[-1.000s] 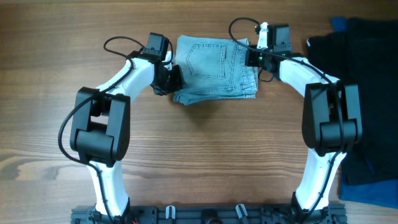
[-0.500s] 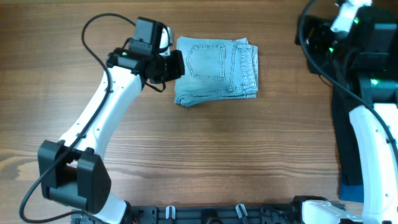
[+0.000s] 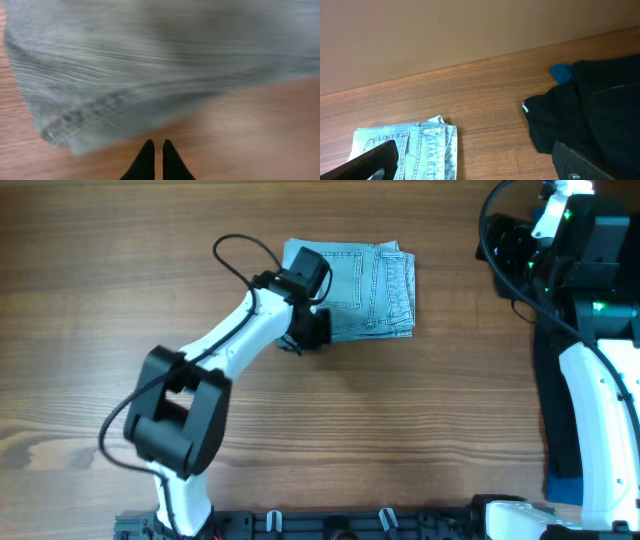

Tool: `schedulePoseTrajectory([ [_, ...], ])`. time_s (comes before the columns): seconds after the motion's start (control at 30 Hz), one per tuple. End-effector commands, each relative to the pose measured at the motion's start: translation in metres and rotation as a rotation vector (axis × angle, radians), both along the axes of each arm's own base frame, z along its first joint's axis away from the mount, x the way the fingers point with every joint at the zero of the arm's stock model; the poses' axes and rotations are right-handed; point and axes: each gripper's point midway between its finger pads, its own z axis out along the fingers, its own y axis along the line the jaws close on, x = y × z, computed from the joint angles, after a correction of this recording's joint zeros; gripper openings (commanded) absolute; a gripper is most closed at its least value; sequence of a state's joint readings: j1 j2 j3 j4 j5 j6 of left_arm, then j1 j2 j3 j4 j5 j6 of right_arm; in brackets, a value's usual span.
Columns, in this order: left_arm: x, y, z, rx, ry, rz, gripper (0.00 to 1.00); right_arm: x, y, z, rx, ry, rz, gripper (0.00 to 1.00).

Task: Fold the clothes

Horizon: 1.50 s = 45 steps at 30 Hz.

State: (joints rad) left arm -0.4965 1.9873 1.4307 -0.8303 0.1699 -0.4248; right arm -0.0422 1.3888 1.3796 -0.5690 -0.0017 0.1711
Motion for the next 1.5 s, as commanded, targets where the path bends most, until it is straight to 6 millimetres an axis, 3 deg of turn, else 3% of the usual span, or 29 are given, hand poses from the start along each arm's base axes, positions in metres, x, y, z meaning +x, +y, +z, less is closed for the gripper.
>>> schedulePoseTrajectory([
  [0.0, 0.005, 0.036, -0.047, 0.222, 0.013, 0.03, 0.08, 0.001, -0.002, -0.007, 0.001, 0.015, -0.02, 1.0],
  [0.17, 0.026, 0.067, -0.056, 0.332, -0.048, 0.082, 0.09, 0.001, -0.002, -0.007, 0.001, 0.015, -0.02, 0.99],
  [0.33, 0.087, 0.12, -0.046, 0.381, -0.232, 0.225, 0.11, 0.001, -0.002, -0.007, 0.001, 0.015, -0.02, 0.99],
  [0.47, 0.143, 0.161, -0.03, 0.267, -0.385, 0.364, 0.27, 0.001, -0.002, -0.007, 0.002, 0.015, -0.02, 0.99],
  [0.6, 0.164, 0.156, -0.006, 0.05, -0.42, 0.347, 0.24, 0.001, -0.002, -0.007, 0.001, 0.015, -0.02, 0.99],
  [0.7, 0.162, 0.143, 0.042, -0.053, -0.443, 0.351, 0.14, 0.001, -0.002, -0.007, 0.001, 0.015, -0.02, 1.0],
  [0.77, 0.153, 0.118, 0.078, -0.142, -0.463, 0.334, 0.05, 0.001, -0.002, -0.007, 0.002, 0.015, -0.02, 0.99],
  [0.83, 0.142, 0.086, 0.105, -0.226, -0.481, 0.26, 0.04, 0.001, -0.002, -0.007, 0.001, 0.015, -0.02, 1.0],
  [0.93, 0.129, 0.048, 0.115, -0.268, -0.48, 0.18, 0.04, 0.001, -0.002, -0.007, 0.001, 0.015, -0.02, 1.0],
  [1.07, 0.109, -0.007, 0.091, -0.279, -0.424, 0.089, 0.05, 0.001, -0.002, -0.007, 0.001, 0.015, -0.02, 0.99],
  [1.13, 0.101, -0.035, 0.065, -0.281, -0.382, 0.052, 0.07, 0.001, -0.002, -0.007, 0.002, 0.015, -0.02, 0.99],
  [1.27, 0.096, -0.07, 0.022, -0.282, -0.355, -0.01, 0.09, 0.001, -0.002, -0.007, 0.001, 0.015, -0.02, 0.99],
  [1.37, 0.093, -0.077, -0.007, -0.261, -0.325, -0.021, 0.1, 0.001, -0.002, -0.007, 0.002, 0.015, -0.02, 0.99],
  [1.47, 0.085, -0.052, -0.044, -0.12, -0.264, 0.017, 0.1, 0.001, -0.002, -0.007, 0.001, 0.015, -0.02, 0.99],
])
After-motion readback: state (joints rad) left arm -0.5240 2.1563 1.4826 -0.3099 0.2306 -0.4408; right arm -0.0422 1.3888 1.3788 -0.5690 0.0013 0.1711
